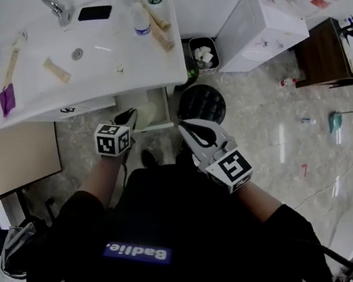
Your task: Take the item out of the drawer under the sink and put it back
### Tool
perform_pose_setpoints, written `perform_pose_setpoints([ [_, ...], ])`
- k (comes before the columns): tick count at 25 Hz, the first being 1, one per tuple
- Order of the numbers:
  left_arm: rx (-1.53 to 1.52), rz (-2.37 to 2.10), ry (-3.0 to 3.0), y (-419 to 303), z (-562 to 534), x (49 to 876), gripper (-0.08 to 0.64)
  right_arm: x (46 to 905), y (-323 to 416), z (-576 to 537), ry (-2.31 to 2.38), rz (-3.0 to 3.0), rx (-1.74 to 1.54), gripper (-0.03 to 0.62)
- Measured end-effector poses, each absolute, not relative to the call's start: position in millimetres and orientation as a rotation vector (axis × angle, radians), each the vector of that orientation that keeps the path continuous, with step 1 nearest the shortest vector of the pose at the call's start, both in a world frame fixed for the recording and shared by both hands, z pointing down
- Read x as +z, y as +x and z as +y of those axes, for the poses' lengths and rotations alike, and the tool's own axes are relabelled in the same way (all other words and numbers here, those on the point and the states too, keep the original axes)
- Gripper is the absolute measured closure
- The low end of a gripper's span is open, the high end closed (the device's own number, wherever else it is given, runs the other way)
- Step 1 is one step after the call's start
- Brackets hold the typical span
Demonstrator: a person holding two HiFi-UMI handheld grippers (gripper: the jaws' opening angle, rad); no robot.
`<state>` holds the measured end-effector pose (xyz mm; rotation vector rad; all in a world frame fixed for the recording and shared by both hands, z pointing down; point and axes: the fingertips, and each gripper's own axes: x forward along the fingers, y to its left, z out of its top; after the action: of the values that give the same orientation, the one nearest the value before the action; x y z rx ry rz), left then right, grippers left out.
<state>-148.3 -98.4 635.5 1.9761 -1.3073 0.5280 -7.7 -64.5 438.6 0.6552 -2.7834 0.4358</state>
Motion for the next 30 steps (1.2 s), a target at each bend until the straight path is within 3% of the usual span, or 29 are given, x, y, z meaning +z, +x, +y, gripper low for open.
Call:
perform_pose_setpoints([
  [18,0.142,-1.45,2.299,-155.4,-41.7,425.3,0.535,412.7,-55.1,-65.8,0.619,-2.799,0.289,0.597],
  [30,0.033,-1.524,2.386,-159.9,-29.2,379.4,0.535,406.0,-66.3,-69.7,0.631,-2.838,0.278,0.597],
])
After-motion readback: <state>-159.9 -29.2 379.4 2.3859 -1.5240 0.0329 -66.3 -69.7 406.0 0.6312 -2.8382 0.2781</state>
